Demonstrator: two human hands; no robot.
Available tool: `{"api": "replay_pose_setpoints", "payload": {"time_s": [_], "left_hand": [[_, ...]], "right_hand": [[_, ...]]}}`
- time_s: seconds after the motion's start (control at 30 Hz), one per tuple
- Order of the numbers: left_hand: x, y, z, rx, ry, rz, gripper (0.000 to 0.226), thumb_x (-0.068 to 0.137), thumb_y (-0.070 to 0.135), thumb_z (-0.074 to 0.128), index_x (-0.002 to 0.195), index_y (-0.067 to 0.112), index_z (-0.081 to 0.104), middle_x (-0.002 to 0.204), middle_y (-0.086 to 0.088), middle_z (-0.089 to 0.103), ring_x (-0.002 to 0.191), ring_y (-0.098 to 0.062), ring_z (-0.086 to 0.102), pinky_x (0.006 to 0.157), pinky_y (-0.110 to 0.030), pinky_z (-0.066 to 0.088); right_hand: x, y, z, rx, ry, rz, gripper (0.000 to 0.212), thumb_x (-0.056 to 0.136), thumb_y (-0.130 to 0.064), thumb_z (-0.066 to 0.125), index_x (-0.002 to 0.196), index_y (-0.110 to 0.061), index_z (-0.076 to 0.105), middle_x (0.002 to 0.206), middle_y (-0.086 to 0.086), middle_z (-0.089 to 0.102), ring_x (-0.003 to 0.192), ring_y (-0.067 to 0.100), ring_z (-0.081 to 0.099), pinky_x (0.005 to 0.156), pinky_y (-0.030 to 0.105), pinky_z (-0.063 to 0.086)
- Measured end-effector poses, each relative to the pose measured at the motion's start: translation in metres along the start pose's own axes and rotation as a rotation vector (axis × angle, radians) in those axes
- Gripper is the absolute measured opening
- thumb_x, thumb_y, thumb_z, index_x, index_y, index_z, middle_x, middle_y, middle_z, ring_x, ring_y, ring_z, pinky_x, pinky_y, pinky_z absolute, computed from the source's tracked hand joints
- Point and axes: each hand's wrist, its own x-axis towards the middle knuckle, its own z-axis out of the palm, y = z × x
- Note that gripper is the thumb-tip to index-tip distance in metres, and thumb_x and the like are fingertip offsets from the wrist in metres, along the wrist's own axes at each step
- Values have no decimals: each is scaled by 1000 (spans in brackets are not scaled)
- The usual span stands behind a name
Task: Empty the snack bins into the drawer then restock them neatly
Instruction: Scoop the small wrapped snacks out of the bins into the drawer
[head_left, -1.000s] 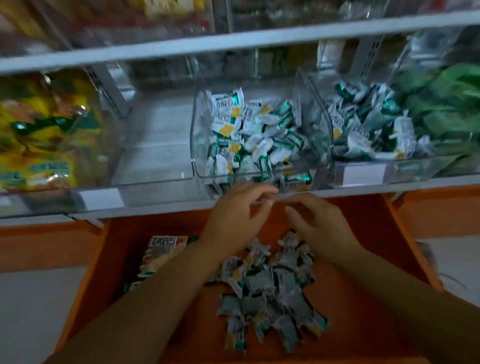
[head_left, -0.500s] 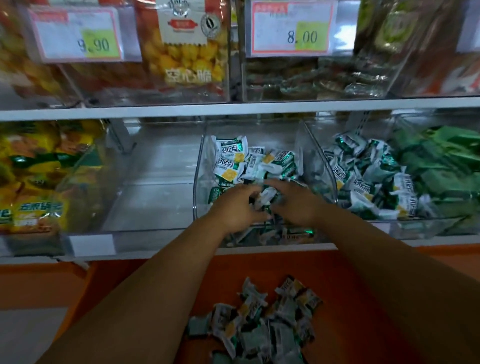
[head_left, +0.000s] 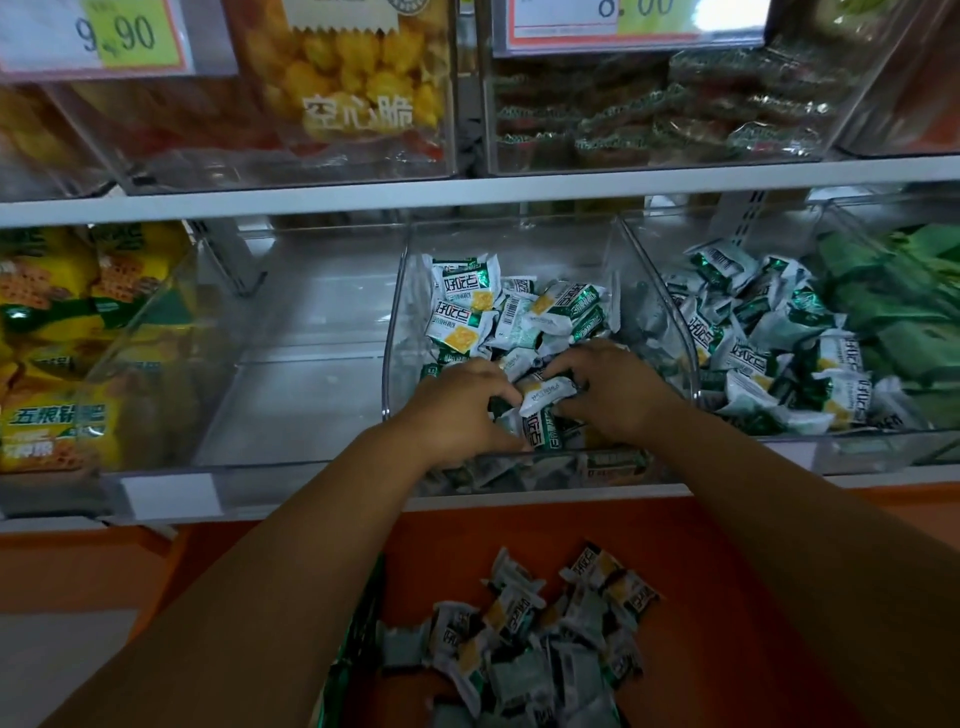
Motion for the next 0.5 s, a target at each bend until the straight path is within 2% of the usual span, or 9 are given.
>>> {"api": "replay_pose_setpoints", "payload": {"time_s": [0.17, 0.27, 0.33, 0.37, 0.43, 0.47, 0.5], "left_hand": [[4, 1, 0, 71, -49, -18, 59, 79, 40, 78, 133, 27, 57, 155, 3, 31, 141, -16, 30, 115, -34, 27], [5, 1, 2, 33, -27, -48, 54, 77, 38, 80, 127, 24, 63, 153, 4, 33, 140, -15, 31, 115, -40, 27], [5, 0, 4, -15, -1, -57, 46, 76, 35, 82, 118, 24, 67, 150, 4, 38, 138, -16, 34, 114, -43, 28], [5, 0, 5, -48, 18, -58, 40, 76, 33, 82, 112, 25, 68, 146, 4, 41, 136, -16, 37, 113, -43, 29], [4, 0, 6, -118, 74, -53, 26, 77, 29, 82, 97, 28, 66, 137, 2, 48, 128, -17, 43, 110, -41, 34], [4, 0, 6, -138, 94, -51, 23, 77, 28, 82, 91, 30, 63, 132, 2, 51, 125, -18, 46, 107, -40, 36], [3, -1, 7, -155, 109, -47, 23, 77, 28, 82, 86, 32, 60, 127, 2, 53, 121, -18, 48, 105, -40, 38]], "right_hand": [[-5, -6, -3, 8, -83, 19, 53, 92, -34, 63, 141, -38, 43, 153, 5, 32, 131, 24, 43, 102, 30, 37], [-5, -7, -2, 46, -68, 39, 47, 92, -37, 62, 137, -37, 48, 145, 4, 45, 125, 23, 50, 98, 30, 41], [-6, -7, -3, 122, -40, 65, 41, 92, -32, 64, 131, -33, 55, 135, 6, 55, 117, 21, 56, 91, 25, 43], [-7, -7, -4, 181, -16, 81, 38, 92, -29, 64, 129, -29, 58, 125, 4, 60, 107, 18, 59, 83, 18, 44], [-9, -6, -5, 283, 36, 92, 32, 92, -23, 64, 124, -22, 62, 94, -6, 60, 73, 5, 57, 59, 3, 40], [-10, -7, -6, 314, 50, 94, 30, 92, -22, 64, 122, -21, 63, 86, -8, 56, 63, 2, 50, 50, 4, 37], [-10, -7, -6, 328, 55, 92, 29, 92, -21, 65, 121, -23, 63, 89, -4, 58, 63, 5, 51, 49, 6, 37]]}}
